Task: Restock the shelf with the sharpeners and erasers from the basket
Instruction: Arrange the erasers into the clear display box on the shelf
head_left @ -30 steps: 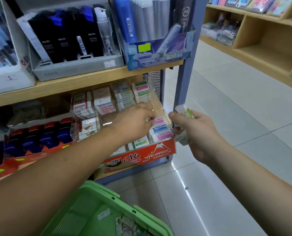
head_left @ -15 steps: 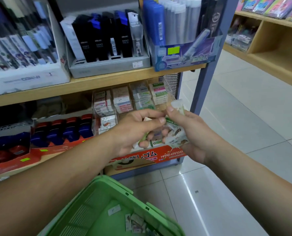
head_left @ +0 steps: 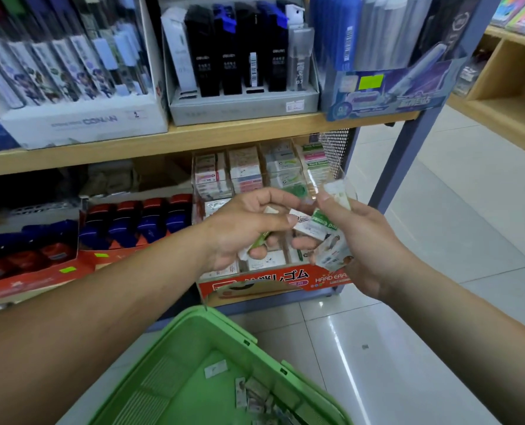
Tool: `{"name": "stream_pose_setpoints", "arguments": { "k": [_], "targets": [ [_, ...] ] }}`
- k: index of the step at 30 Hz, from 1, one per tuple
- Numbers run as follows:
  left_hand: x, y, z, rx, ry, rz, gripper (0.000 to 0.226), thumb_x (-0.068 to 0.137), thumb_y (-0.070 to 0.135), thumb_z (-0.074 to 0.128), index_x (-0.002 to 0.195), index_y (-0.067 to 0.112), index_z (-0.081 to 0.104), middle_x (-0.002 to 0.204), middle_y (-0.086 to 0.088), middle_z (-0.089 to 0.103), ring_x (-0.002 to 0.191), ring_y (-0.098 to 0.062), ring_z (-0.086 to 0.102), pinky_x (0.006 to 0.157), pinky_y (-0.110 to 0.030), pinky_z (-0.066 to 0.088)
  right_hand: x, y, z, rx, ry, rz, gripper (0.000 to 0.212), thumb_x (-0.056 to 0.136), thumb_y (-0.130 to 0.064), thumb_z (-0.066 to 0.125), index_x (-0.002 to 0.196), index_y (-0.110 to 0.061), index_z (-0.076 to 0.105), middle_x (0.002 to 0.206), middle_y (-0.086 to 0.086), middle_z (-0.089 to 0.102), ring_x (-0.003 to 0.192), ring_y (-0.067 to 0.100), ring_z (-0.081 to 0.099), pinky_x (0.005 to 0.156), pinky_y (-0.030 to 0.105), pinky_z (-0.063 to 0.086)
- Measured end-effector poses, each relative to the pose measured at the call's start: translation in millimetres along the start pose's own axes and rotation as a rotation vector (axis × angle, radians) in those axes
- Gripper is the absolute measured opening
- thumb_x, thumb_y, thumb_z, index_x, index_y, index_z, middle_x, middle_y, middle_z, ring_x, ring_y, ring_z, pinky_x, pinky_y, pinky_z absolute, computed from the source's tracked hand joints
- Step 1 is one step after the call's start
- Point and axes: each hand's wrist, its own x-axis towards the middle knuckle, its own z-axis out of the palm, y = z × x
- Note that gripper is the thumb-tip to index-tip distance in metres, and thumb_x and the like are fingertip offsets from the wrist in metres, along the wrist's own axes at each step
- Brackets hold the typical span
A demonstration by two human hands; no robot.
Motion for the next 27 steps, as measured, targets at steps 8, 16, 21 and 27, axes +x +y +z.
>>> {"name": "stream_pose_setpoints", "arguments": {
  "k": [8, 16, 21, 27],
  "targets": [
    [5.8, 4.6, -14.7, -0.004, 0.126, 0.005, 0.020, 0.093, 0.004, 0.072, 0.111, 0.012, 0.073, 0.085, -0.015, 0.063, 0.057, -0.012, 0.048, 0.040, -0.024, 0.030, 5.7, -2.9, -7.9, -0.068, 0.135, 0.115, 0.036, 0.101, -0.048, 0.062, 0.127, -0.023, 0.062, 0.102, 0.009, 0.081, 0.076, 0.028, 0.079, 0.068, 0.040, 0.062],
    [-10.2, 18.7, -35.4, 0.105, 0.248, 0.059, 0.024, 0.084, 0.012, 0.083, 0.106, 0.012, 0.073, 0.079, -0.008, 0.073, 0.057, -0.012, 0.055, 0.041, -0.024, 0.037, 11.7, 2.6, 9.9, -0.110, 0.030, 0.068, 0.035, 0.097, -0.035, 0.072, 0.128, -0.017, 0.067, 0.098, 0.012, 0.077, 0.060, 0.021, 0.062, 0.070, 0.041, 0.062],
    [-29.1, 23.0, -74.1, 0.430, 0.540, 0.082, 0.014, 0.088, 0.018, 0.082, 0.097, 0.016, 0.072, 0.075, 0.001, 0.068, 0.045, -0.005, 0.055, 0.037, -0.021, 0.038, 24.0, 13.0, 45.6, -0.061, -0.015, 0.172, 0.038, 0.092, -0.019, 0.066, 0.128, -0.011, 0.058, 0.089, 0.010, 0.071, 0.051, 0.020, 0.054, 0.063, 0.033, 0.050],
    [-19.8, -8.2, -106.2, 0.677, 0.600, 0.172, 0.010, 0.086, 0.021, 0.083, 0.090, 0.025, 0.074, 0.100, 0.014, 0.071, 0.097, -0.005, 0.064, 0.087, -0.029, 0.053, 38.3, 22.7, 70.5, -0.120, 0.011, 0.170, 0.028, 0.091, -0.022, 0.065, 0.118, -0.014, 0.063, 0.088, 0.007, 0.070, 0.051, 0.018, 0.050, 0.062, 0.033, 0.047]
  ]
}}
